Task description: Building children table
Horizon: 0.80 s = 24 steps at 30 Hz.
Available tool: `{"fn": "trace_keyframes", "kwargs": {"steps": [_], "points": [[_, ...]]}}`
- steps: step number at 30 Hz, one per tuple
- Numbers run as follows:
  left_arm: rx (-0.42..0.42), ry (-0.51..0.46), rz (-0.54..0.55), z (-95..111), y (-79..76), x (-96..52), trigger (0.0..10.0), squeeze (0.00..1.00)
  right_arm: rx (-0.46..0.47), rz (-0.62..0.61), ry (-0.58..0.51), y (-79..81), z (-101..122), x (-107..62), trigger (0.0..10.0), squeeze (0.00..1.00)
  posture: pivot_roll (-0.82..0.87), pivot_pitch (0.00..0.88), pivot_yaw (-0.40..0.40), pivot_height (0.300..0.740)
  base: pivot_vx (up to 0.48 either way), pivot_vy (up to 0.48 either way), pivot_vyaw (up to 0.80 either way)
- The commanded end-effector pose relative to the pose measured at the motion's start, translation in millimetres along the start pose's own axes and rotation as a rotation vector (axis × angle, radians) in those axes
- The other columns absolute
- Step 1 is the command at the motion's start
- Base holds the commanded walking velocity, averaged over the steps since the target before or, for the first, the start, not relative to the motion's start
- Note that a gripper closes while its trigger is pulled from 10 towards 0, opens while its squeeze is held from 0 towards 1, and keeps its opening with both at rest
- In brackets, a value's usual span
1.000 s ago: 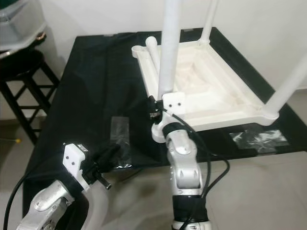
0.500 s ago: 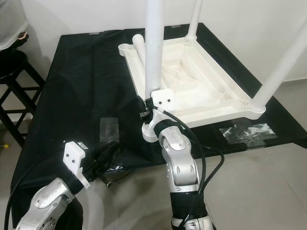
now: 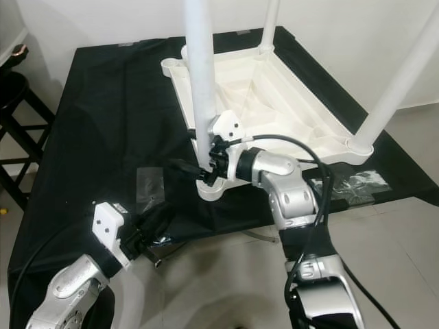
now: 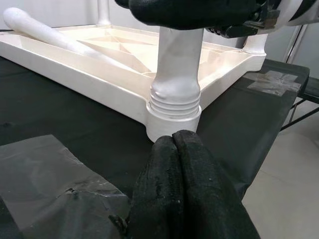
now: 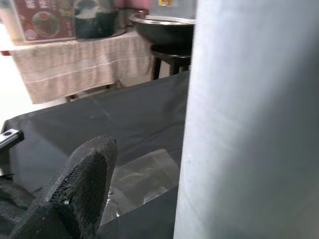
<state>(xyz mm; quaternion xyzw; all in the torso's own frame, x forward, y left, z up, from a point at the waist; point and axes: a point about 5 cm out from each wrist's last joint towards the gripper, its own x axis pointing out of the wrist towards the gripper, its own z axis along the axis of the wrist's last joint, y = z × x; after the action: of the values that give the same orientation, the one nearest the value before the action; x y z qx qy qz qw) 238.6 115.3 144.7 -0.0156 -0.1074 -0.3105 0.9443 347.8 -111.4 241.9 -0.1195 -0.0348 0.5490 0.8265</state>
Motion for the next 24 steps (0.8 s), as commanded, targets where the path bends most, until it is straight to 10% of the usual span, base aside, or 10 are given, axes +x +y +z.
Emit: {"fn": "trace_keyframes", "kwargs": {"steps": [1, 2, 3, 4, 5, 19, 23, 24], "points": [[0.007, 0.01, 0.006, -2.3, -2.8, -3.5, 10.0, 0.0, 0.0, 0.151, -0.009, 9.6, 0.1, 13.0, 10.0, 0.0, -0.01, 0.198, 0.004, 0.74, 0.0, 0.0, 0.0], [0.007, 0.01, 0.006, -2.3, -2.8, -3.5, 10.0, 0.0, 0.0, 0.151, -0.009, 9.6, 0.1, 13.0, 10.0, 0.0, -0.01, 0.198, 0.004, 0.74, 0.0, 0.0, 0.0], [0.007, 0.01, 0.008, -2.2, -3.2, -3.8, 10.0, 0.0, 0.015, 0.172, -0.016, 7.5, 1.1, 15.0, 4.0, 0.0, 0.0, 0.2, -0.001, 0.74, 0.0, 0.0, 0.0], [0.008, 0.01, 0.01, -2.2, -3.3, -4.0, 10.0, 0.0, 0.026, 0.185, -0.023, 6.0, 1.8, 16.2, 4.0, 0.0, 0.0, 0.2, -0.001, 0.74, 0.0, 0.0, 0.0], [0.008, 0.01, 0.01, -2.2, -3.5, -4.1, 10.0, 0.0, 0.035, 0.197, -0.025, 3.9, 1.8, 17.0, 0.0, 0.0, 0.0, 0.201, -0.001, 0.74, 0.0, 0.0, 0.0], [0.004, 0.012, 0.013, -1.8, -4.2, -5.7, 10.0, 0.0, 0.034, 0.113, -0.034, -12.2, -8.1, 2.3, 0.0, 0.0, -0.01, 0.207, 0.006, 0.74, 0.0, 0.0, 0.0], [0.002, 0.012, 0.013, -1.6, -4.6, -6.3, 10.0, 0.0, 0.083, -0.148, -0.045, -15.4, -19.2, -10.7, 0.0, 0.0, -0.01, 0.207, 0.002, 0.74, 0.0, 0.0, 0.0], [0.006, 0.014, 0.012, -1.5, -4.2, -7.0, 10.0, 0.0, 0.138, -0.416, -0.022, -9.1, -35.4, -15.6, 0.0, 0.0, 0.01, 0.207, 0.001, 0.74, 0.0, 0.0, 0.0]]}}
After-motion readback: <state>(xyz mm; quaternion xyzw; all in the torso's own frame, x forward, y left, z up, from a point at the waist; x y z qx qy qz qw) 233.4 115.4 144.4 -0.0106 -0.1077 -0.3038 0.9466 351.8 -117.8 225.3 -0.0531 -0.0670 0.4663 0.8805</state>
